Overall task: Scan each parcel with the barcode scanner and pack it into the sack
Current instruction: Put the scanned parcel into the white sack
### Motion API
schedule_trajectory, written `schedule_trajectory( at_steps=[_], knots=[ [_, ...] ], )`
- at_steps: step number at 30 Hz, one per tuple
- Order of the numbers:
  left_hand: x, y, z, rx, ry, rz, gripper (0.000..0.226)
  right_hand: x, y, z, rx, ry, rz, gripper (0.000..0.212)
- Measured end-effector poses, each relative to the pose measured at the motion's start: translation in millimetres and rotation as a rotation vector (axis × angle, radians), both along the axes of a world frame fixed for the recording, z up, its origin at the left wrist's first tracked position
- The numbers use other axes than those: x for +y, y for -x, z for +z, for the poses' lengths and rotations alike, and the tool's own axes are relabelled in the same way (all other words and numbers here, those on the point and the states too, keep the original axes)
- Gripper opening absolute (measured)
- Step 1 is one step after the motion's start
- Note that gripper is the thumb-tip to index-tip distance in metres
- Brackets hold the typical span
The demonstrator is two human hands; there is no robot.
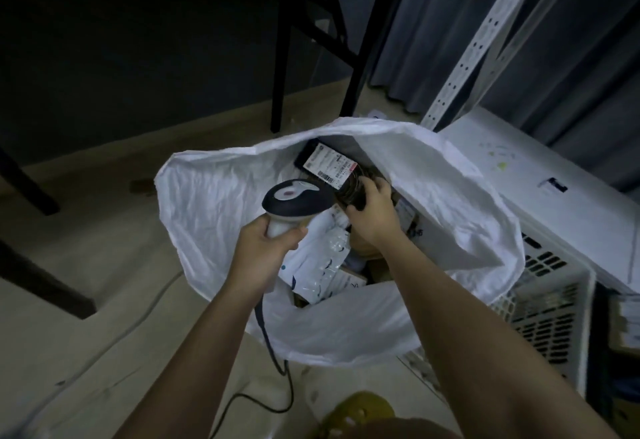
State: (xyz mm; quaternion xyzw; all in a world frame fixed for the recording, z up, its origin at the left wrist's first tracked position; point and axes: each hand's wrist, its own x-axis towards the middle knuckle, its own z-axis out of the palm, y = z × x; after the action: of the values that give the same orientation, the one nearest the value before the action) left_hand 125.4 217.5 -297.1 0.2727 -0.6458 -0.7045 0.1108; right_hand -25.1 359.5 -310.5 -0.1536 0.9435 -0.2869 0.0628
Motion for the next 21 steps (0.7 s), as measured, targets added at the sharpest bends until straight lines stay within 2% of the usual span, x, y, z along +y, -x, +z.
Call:
schedule_trajectory(
  at_steps=[8,13,16,18,21],
  knots=[
    [29.6,-33.1,34.1,0.078,0.057,-0.077,0.009,43.2,-46.5,48.4,0.033,-0.036,0.036,0.056],
    [70.2,-58.8,70.5,0.179,0.135,-0.208,0.03,93.1,-104.3,92.9,0.138,0.176,-0.036,0.041],
    [110.2,-67.2,95.6,0.248,0.182,-0.332,0.025,137.2,-147.0,116.1,0.201,0.325,-0.13,0.026],
    [146.8,-67.5,111.5,0.285,0.166,-0.424,0.023,170.5,-172.8,127.0,0.198,0.361,-0.215,0.018],
    [214.0,-60.6,127.8,0.322,0.133,-0.576,0.026,223.9,-204.3,139.3,0.086,0.474,-0.261,0.021]
  ],
)
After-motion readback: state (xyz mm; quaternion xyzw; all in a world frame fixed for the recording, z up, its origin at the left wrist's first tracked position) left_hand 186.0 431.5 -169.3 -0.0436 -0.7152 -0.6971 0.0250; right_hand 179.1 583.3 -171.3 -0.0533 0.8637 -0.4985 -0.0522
